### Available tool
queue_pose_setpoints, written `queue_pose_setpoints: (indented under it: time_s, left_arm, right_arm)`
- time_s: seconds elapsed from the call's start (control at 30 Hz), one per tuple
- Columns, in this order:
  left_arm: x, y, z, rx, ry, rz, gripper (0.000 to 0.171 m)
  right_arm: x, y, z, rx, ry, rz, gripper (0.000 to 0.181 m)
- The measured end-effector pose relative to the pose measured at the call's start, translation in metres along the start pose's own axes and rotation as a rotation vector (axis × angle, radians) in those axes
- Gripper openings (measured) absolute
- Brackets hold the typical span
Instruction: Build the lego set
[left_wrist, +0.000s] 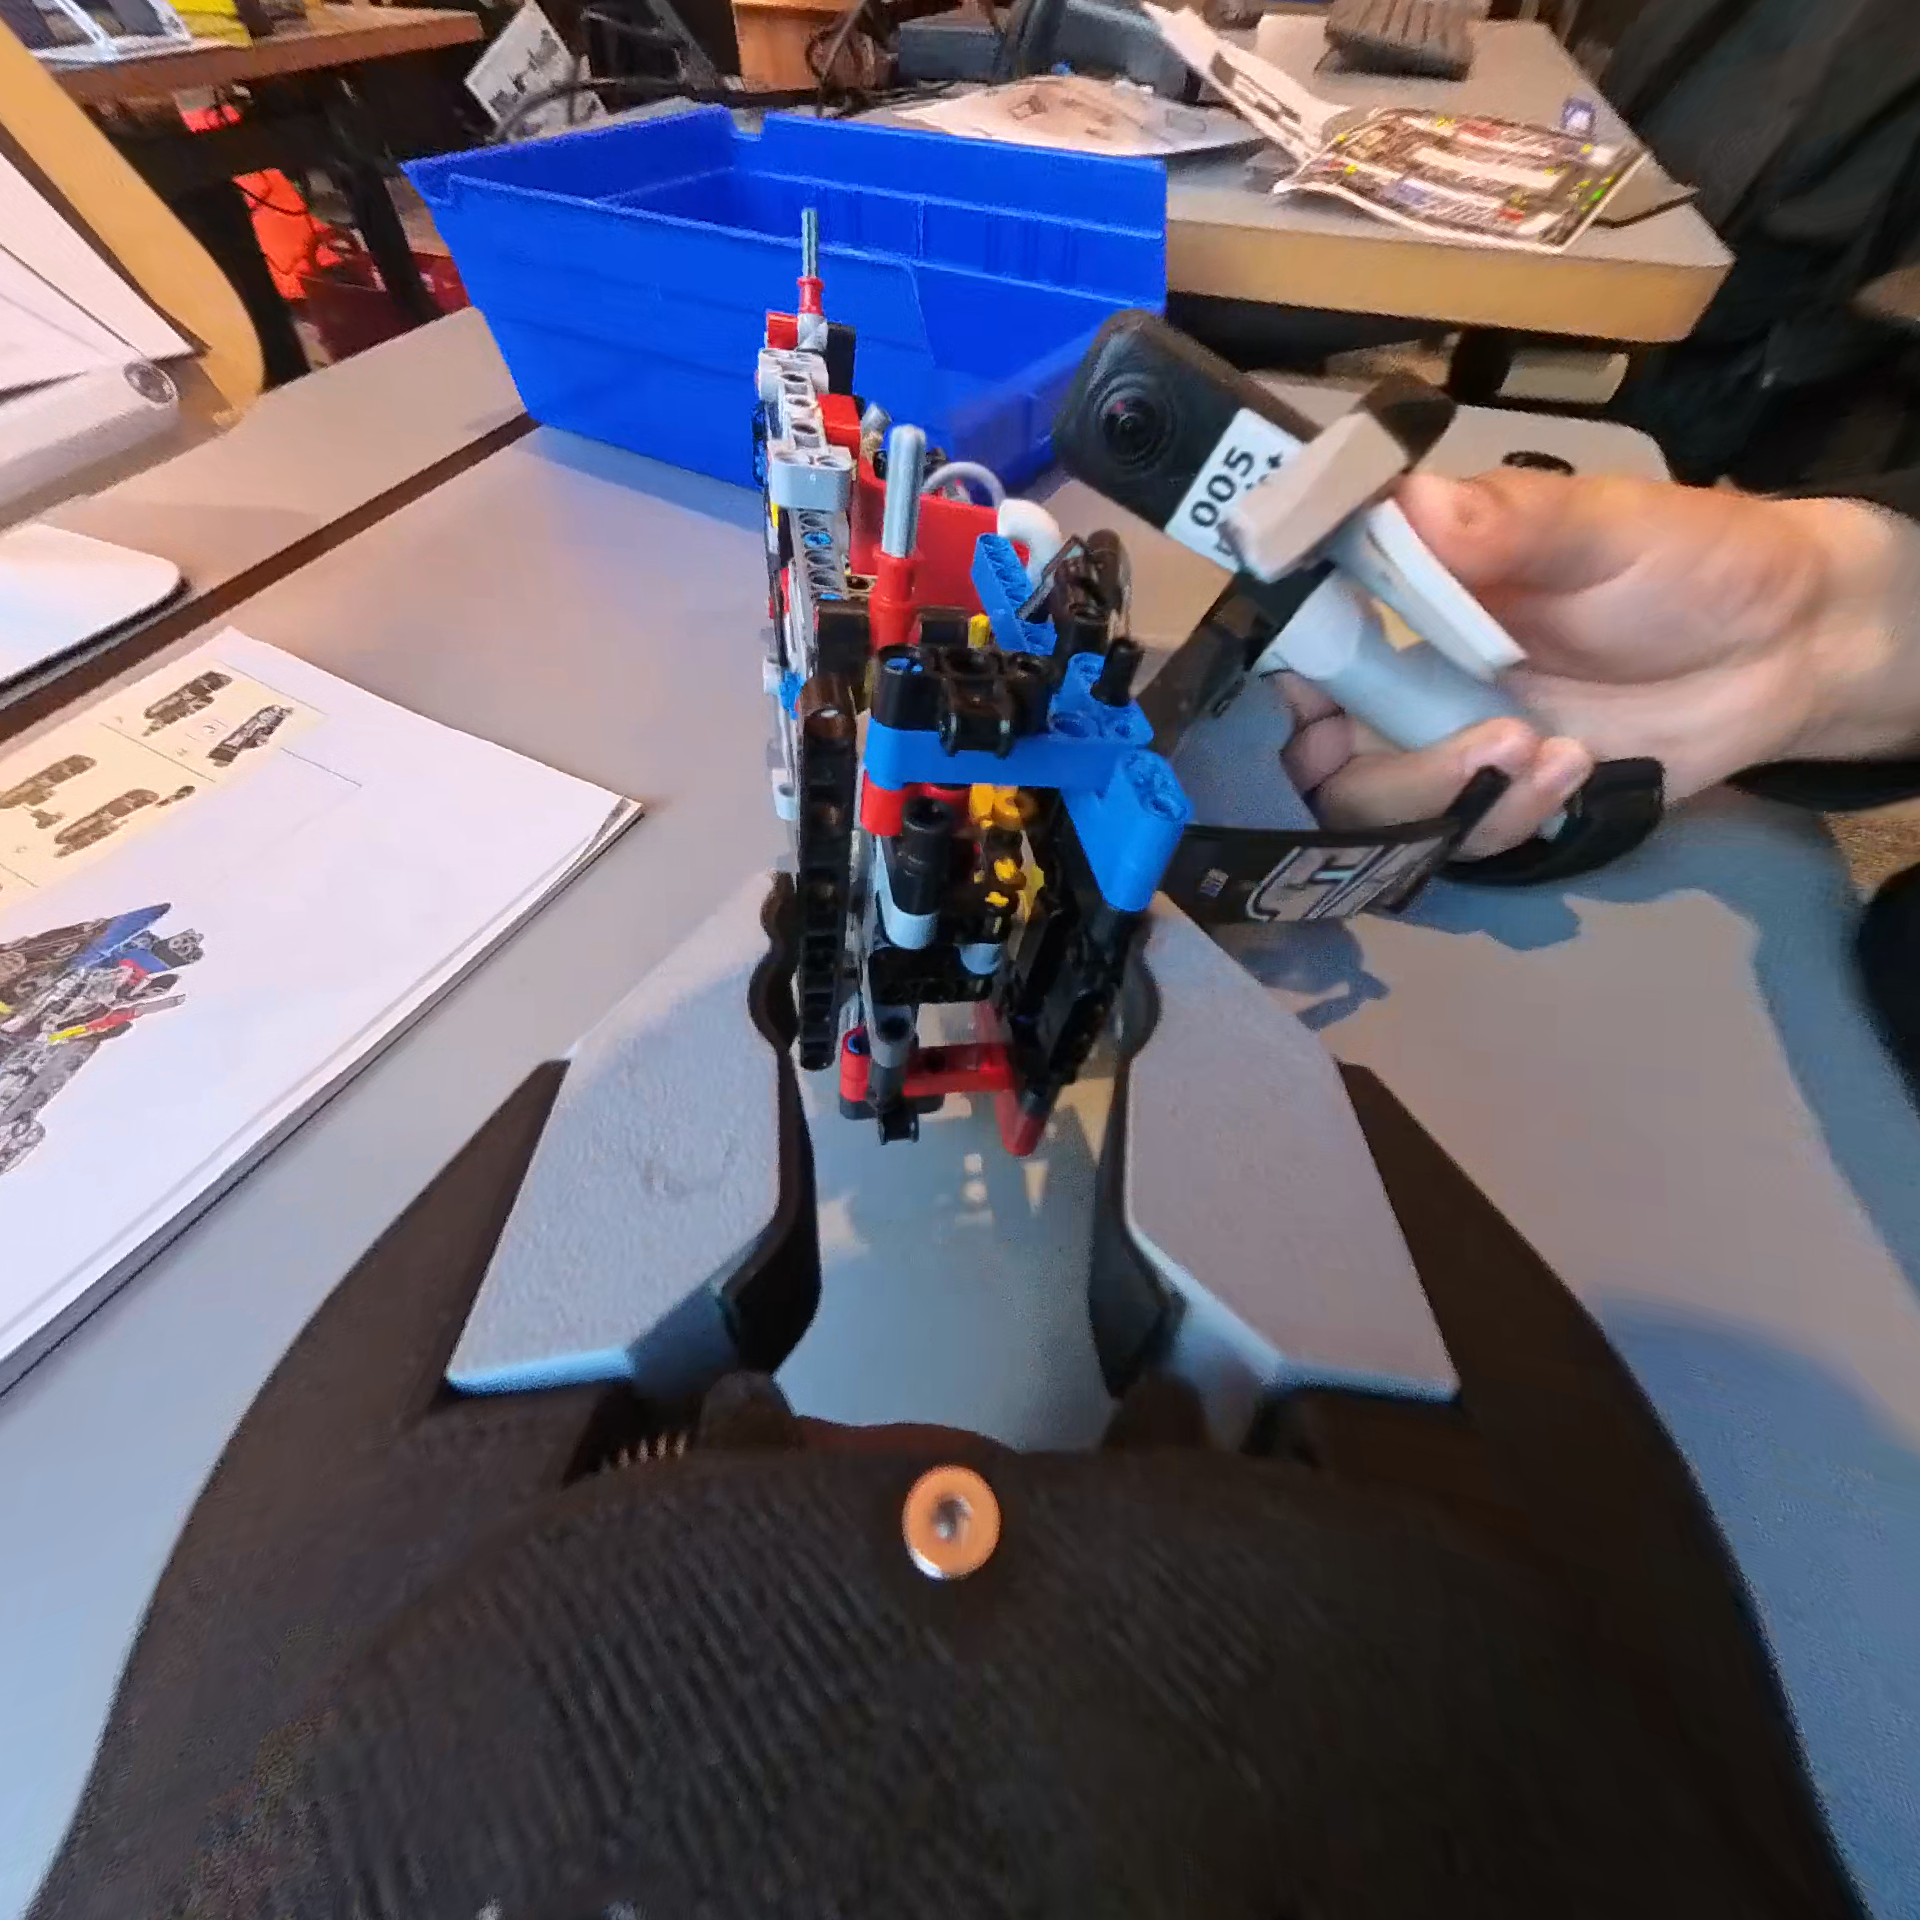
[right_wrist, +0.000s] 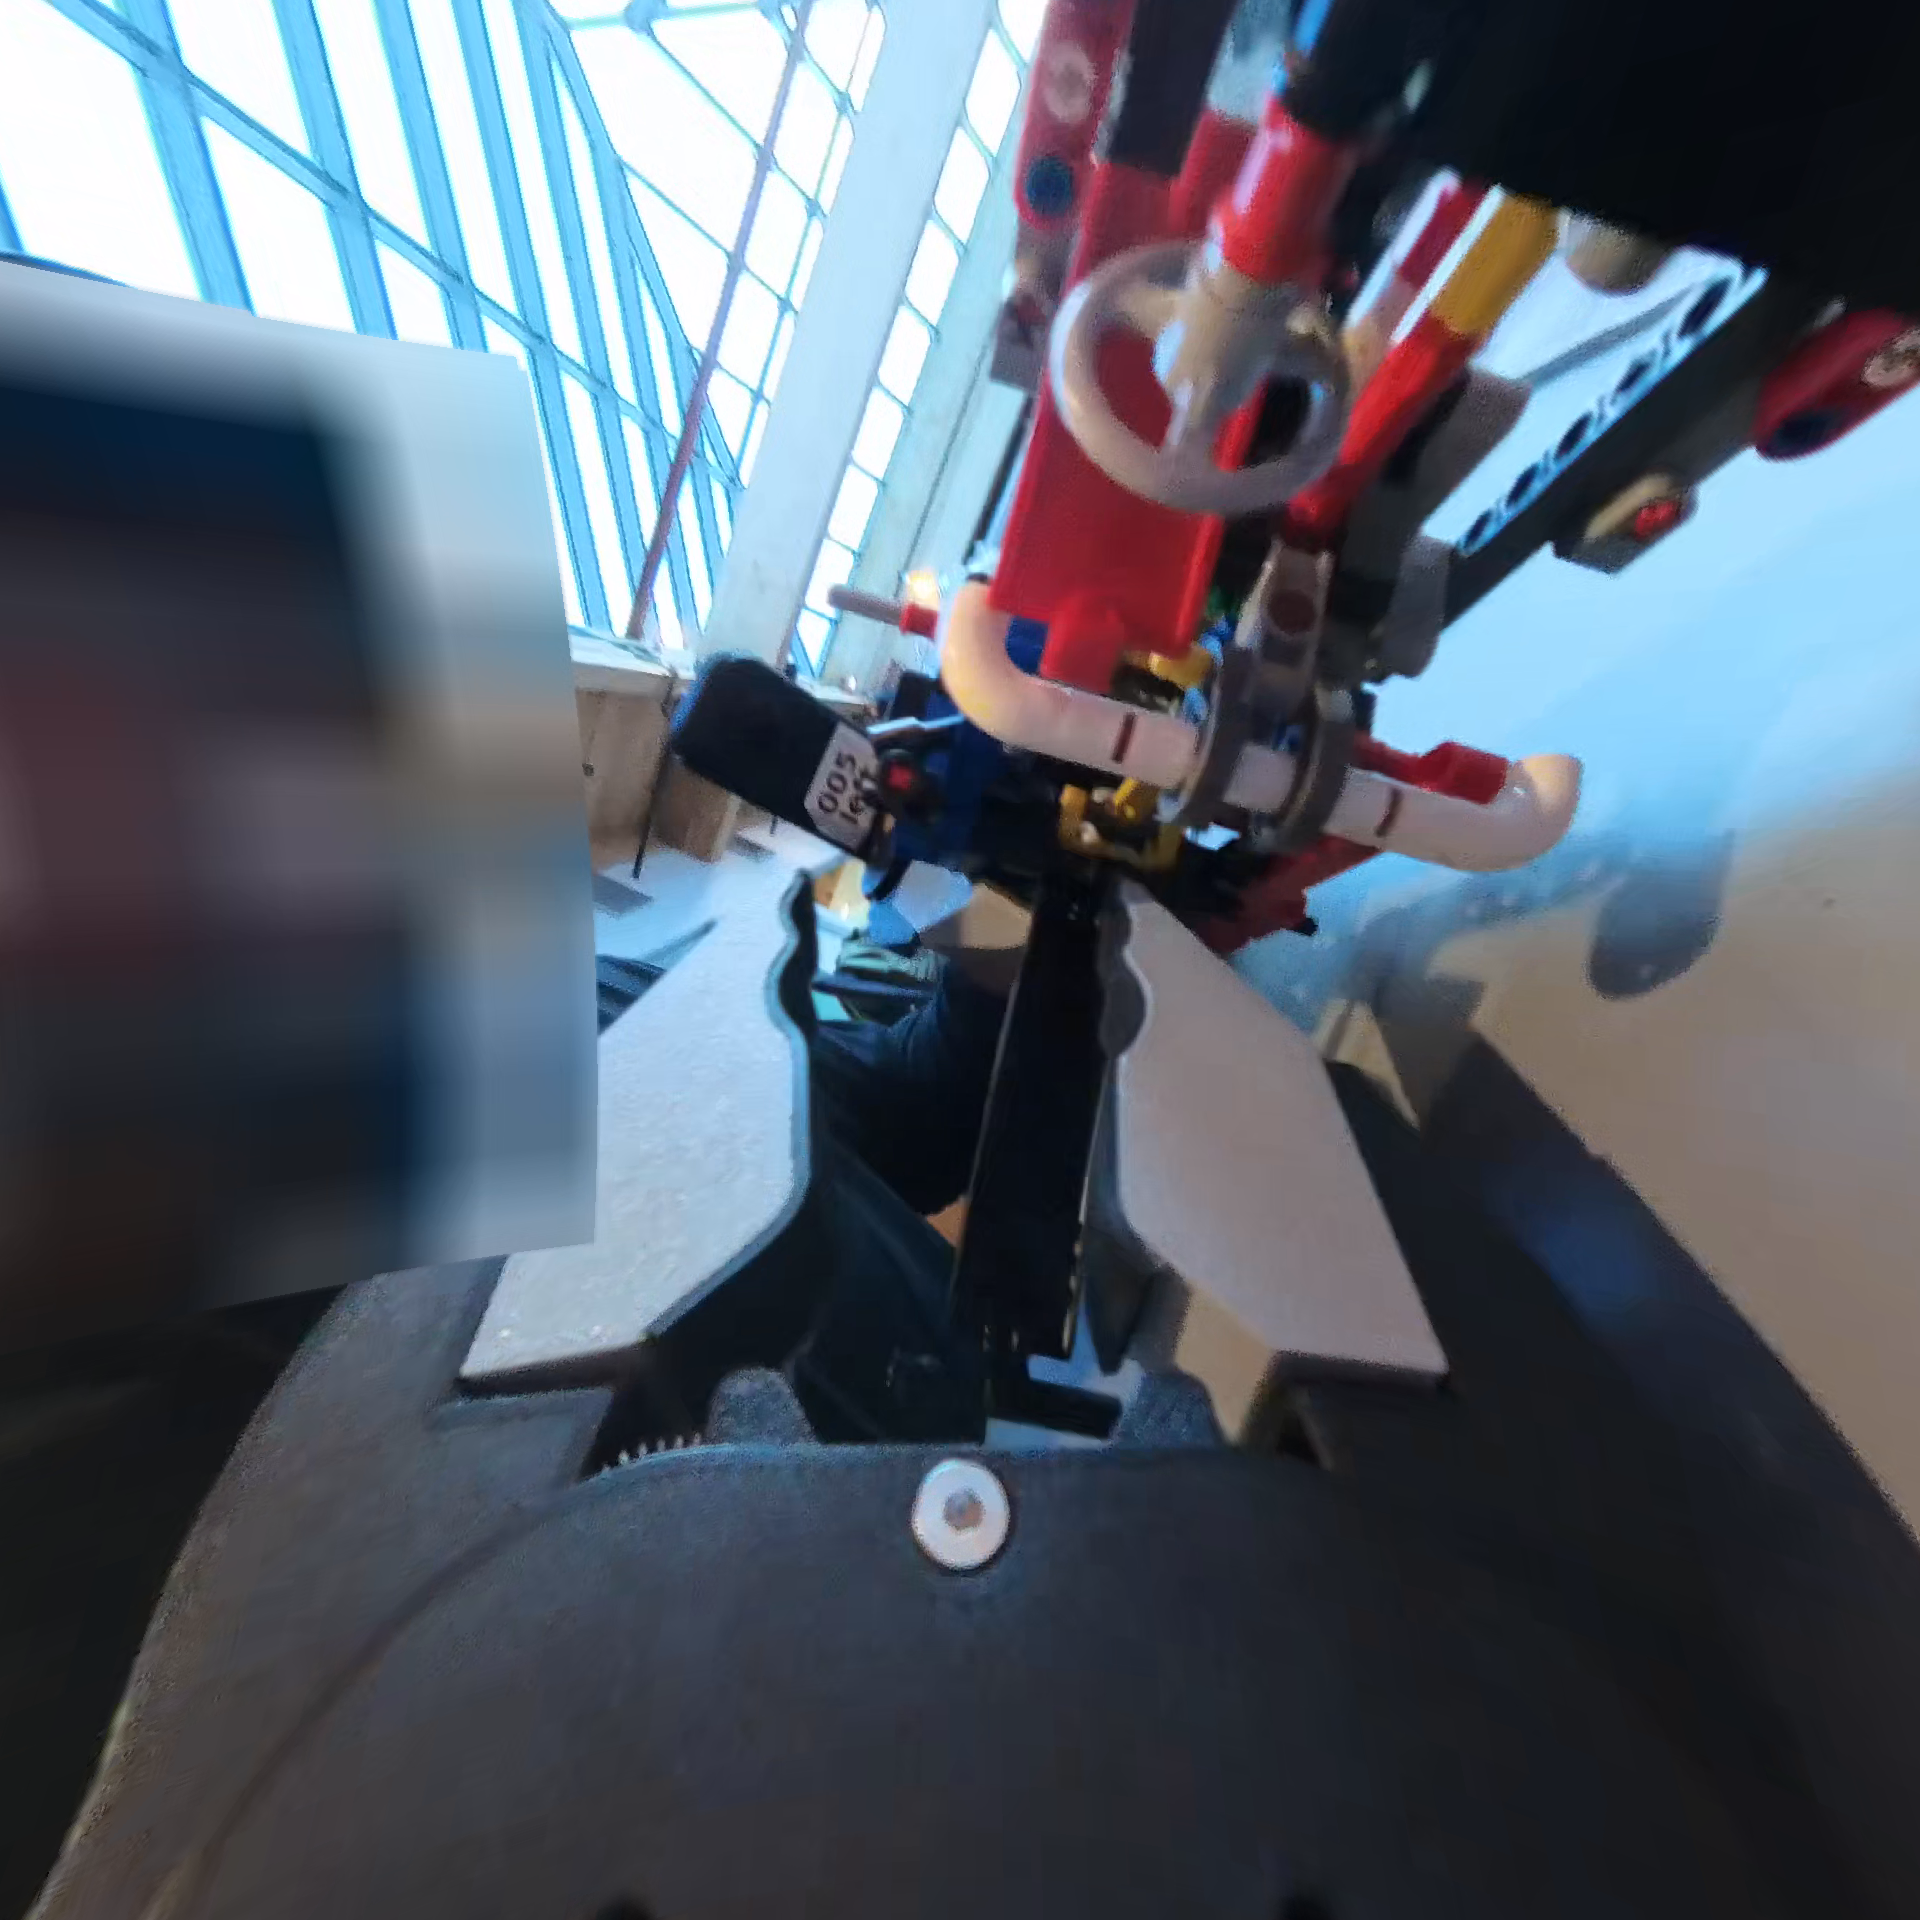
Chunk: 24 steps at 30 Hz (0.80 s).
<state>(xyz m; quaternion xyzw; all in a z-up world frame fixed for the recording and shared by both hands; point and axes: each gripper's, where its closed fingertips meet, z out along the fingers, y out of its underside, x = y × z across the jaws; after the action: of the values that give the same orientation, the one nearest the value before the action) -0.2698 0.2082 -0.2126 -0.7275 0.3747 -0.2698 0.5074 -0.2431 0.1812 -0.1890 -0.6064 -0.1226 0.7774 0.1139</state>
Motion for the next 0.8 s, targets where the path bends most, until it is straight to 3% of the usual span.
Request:
queue_pose_setpoints:
  time_s: [0.17, 0.3, 0.43, 0.53, 0.67, 0.8]
  left_arm:
    - [0.002, 0.004, -0.008, -0.008, 0.083, 0.055, 0.059]
    - [-0.004, 0.003, -0.015, 0.007, 0.152, -0.031, 0.059]
    - [-0.004, 0.003, -0.020, 0.008, 0.253, -0.105, 0.059]
    - [-0.006, 0.002, -0.021, 0.004, 0.348, -0.237, 0.059]
    - [-0.012, 0.002, -0.021, 0.000, 0.372, -0.312, 0.059]
    - [-0.012, 0.003, -0.022, -0.009, 0.378, -0.379, 0.059]
  right_arm:
    - [-0.003, 0.026, -0.005, -0.163, 0.063, -0.136, 0.047]
    - [0.002, 0.044, -0.024, -0.355, 0.216, -0.401, 0.046]
    - [0.008, 0.033, -0.042, -0.516, 0.408, -0.847, 0.051]
    - [0.013, -0.005, -0.049, -0.577, 0.615, -1.233, 0.056]
    - [0.003, -0.046, -0.033, -0.568, 0.761, -1.736, 0.055]
    - [-0.001, -0.044, 0.000, -0.582, 0.734, -2.113, 0.040]
